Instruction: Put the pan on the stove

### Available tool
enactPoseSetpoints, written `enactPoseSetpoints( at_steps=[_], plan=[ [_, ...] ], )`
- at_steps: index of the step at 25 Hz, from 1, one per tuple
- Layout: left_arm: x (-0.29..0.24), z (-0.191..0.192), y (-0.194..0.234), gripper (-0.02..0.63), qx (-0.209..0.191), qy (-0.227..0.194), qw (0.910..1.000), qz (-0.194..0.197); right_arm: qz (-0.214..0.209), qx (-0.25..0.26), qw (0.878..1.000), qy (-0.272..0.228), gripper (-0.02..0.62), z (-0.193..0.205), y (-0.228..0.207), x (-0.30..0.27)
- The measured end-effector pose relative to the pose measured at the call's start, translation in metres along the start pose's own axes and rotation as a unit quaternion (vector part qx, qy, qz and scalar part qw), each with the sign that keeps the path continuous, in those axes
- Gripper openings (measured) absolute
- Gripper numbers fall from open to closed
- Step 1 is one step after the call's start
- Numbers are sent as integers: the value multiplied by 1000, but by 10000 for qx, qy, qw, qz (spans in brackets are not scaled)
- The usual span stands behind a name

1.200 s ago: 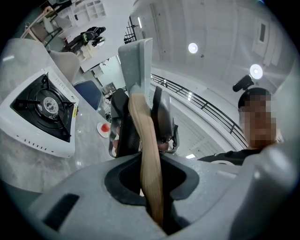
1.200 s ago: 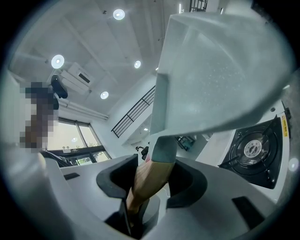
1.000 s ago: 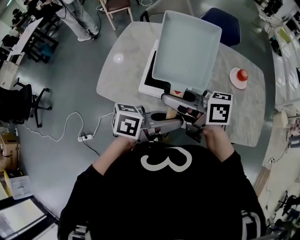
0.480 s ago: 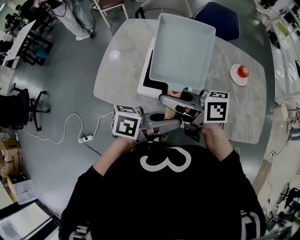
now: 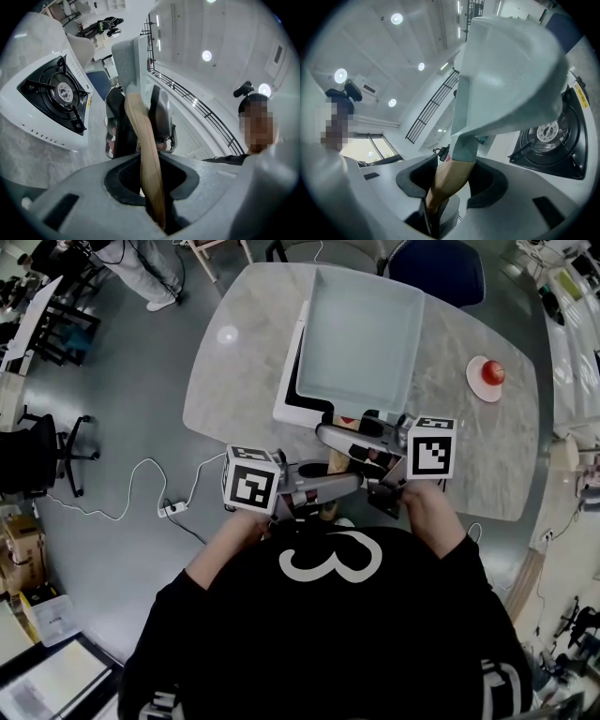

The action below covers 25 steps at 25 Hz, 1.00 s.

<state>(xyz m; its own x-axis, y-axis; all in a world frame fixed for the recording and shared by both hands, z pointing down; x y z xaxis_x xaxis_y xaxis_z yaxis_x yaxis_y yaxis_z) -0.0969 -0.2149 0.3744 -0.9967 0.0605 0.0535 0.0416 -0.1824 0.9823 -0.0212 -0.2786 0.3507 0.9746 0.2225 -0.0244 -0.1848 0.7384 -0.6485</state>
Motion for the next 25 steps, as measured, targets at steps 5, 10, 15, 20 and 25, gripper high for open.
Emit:
enactPoseSetpoints(
  at_steps=[5,10,15,20,25],
  plan=[
    [-3,-3,8,75,120,10,9999,-22,25,-139,9999,7,175,3,-10,3],
    [-2,-5,15,77,307,-15,9995,-27,36,-287,9996,37,175,8,-19,0],
    [-2,-7,22,77,443,-24,9990,9,40,-441,9990,90,176,12,-28,-1],
    [0,-11,30,77,575,-48,9983,-15,57,-566,9983,130,176,15,-37,-5],
    [3,-12,39,80,673,-35,9977,-27,59,-722,9973,149,176,23,-46,-10]
  ],
)
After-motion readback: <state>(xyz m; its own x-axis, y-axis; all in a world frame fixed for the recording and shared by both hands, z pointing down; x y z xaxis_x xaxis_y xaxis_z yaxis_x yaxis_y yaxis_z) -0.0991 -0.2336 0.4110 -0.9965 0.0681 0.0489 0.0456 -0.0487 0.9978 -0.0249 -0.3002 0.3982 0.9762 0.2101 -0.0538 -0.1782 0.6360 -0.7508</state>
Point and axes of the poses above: the fingertips, and each gripper's own axes: x backward along the fingers, y to its left, z out of its underside, the point moved 7 cm from there along x, backward along the fingers, and after that the axes turned 15 degrees about x, right-handed, at the moved point
